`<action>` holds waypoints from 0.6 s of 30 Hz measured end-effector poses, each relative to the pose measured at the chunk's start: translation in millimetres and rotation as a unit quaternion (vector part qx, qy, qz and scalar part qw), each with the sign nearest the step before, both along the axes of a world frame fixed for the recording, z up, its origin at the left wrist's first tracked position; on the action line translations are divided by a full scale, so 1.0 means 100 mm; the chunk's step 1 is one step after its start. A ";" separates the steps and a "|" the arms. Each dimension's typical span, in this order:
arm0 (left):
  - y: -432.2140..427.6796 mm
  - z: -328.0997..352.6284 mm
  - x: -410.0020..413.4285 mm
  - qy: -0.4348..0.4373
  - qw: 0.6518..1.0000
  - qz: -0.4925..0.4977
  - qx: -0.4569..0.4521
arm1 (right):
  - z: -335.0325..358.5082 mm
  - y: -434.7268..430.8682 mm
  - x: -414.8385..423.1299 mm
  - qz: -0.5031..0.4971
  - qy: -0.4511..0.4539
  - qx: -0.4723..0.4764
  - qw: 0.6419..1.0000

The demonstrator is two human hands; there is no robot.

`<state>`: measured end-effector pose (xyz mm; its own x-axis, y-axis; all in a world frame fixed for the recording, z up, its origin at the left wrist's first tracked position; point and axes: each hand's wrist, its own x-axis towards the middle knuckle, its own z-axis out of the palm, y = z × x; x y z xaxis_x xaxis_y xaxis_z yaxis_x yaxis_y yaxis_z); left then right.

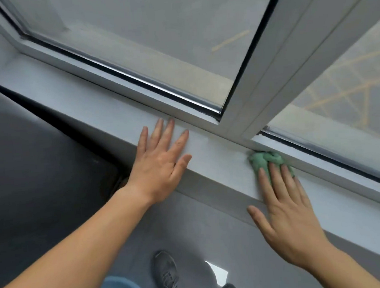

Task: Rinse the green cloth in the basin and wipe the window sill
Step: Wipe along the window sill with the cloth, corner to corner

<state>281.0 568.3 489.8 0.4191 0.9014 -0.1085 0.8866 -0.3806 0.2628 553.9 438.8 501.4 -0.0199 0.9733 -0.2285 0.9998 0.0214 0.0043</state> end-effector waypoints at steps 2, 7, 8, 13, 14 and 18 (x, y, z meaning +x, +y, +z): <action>-0.09 0.02 0.13 0.003 1.000 0.002 0.007 | -0.02 0.16 -0.24 0.023 0.023 0.013 0.999; -0.25 0.00 0.32 -0.024 1.000 0.002 0.020 | -0.12 0.55 -0.53 0.108 0.077 0.046 0.990; -0.29 -0.01 0.40 -0.022 1.000 -0.002 0.016 | -0.13 0.41 -0.33 0.096 0.069 0.049 0.992; -0.56 0.00 0.86 -0.007 0.999 -0.043 -0.003 | -0.08 -0.69 1.00 -0.068 0.018 0.025 0.997; -0.62 0.00 0.98 -0.009 0.998 -0.054 -0.005 | -0.04 -0.82 1.14 -0.103 0.011 0.013 0.994; -0.78 -0.04 1.32 -0.010 0.998 -0.067 -0.013 | 0.01 -0.85 0.97 -0.139 0.013 0.007 0.990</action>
